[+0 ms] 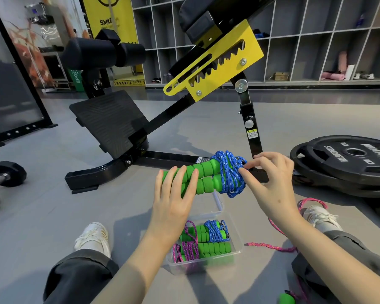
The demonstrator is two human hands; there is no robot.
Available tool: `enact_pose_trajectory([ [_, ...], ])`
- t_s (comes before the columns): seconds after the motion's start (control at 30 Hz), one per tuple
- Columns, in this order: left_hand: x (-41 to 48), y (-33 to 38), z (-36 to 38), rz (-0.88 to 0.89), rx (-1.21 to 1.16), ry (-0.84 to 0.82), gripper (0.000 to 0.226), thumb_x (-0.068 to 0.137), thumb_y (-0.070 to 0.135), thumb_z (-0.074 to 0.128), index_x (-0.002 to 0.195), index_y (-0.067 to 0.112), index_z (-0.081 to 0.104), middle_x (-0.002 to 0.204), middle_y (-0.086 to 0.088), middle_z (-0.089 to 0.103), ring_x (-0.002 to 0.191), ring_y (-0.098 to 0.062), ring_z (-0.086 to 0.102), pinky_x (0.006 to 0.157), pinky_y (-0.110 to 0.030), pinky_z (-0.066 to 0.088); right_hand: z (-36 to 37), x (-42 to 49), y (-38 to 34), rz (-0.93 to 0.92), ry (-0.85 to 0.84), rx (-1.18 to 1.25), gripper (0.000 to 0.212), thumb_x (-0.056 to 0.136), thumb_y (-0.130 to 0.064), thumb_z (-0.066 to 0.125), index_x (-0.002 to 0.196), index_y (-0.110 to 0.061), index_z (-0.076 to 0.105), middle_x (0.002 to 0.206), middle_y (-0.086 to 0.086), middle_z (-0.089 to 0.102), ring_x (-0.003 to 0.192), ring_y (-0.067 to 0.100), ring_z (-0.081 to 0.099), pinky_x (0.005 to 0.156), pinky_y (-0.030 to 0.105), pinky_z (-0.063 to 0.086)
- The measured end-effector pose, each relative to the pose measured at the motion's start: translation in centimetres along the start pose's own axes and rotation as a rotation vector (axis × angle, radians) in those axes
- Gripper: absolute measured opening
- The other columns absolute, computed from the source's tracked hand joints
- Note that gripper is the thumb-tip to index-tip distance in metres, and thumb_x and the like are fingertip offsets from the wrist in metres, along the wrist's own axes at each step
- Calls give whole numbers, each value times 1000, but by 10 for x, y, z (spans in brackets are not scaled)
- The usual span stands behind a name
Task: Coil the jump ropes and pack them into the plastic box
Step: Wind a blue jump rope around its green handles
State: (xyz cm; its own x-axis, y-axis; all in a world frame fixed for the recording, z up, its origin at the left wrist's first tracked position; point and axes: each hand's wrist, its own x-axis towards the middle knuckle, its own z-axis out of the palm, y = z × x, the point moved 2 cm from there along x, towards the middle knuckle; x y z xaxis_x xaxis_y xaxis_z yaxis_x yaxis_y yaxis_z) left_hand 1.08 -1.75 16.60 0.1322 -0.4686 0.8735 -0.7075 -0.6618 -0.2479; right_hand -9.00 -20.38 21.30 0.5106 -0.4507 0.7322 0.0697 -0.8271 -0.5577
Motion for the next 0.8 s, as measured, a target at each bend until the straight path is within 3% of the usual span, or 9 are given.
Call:
enact_pose_trajectory([
  [0.17, -9, 1, 4, 1, -8, -26, 56, 87, -17, 20, 135, 3, 42, 126, -23, 41, 118, -39, 42, 109, -55, 25, 7, -7, 6, -280, 43, -92, 22, 85, -26, 60, 74, -8, 66, 80, 3, 62, 88, 27, 53, 94, 43, 34],
  [0.3, -27, -4, 14, 22, 23, -76, 73, 63, -22, 49, 132, 1, 43, 124, -23, 41, 115, -39, 42, 107, -55, 25, 25, -27, 20, -424, 22, -183, 25, 89, -26, 58, 83, -5, 70, 90, 7, 67, 99, 30, 54, 98, 55, 36],
  [0.47, -54, -11, 33, 90, 23, -175, 72, 60, -16, 58, 129, 1, 44, 119, -21, 45, 111, -37, 43, 101, -58, 37, 47, -62, 53, -533, -298, -298, 54, 83, -51, 57, 111, -5, 61, 125, 9, 57, 122, 30, 42, 112, 50, 21],
  [0.67, -108, 11, 64, 107, -37, -423, 77, 52, -15, 38, 127, 1, 45, 111, -20, 58, 106, -36, 45, 93, -58, 44, 67, -95, 98, -489, -486, -317, 43, 85, -52, 50, 107, -15, 52, 135, 4, 44, 125, 30, 39, 113, 46, 17],
  [0.7, -115, 15, 68, 101, -57, -478, 77, 51, -14, 40, 126, 1, 45, 109, -20, 62, 106, -35, 46, 92, -57, 46, 71, -102, 105, -464, -507, -307, 44, 87, -54, 47, 106, -15, 53, 135, 4, 45, 125, 30, 39, 113, 46, 18],
  [0.8, -130, 21, 82, 91, -109, -649, 95, 36, -8, 72, 126, 3, 45, 108, -17, 64, 104, -35, 56, 91, -55, 49, 84, -119, 124, -376, -563, -276, 47, 91, -58, 39, 106, -15, 53, 133, 5, 48, 126, 30, 37, 111, 45, 19],
])
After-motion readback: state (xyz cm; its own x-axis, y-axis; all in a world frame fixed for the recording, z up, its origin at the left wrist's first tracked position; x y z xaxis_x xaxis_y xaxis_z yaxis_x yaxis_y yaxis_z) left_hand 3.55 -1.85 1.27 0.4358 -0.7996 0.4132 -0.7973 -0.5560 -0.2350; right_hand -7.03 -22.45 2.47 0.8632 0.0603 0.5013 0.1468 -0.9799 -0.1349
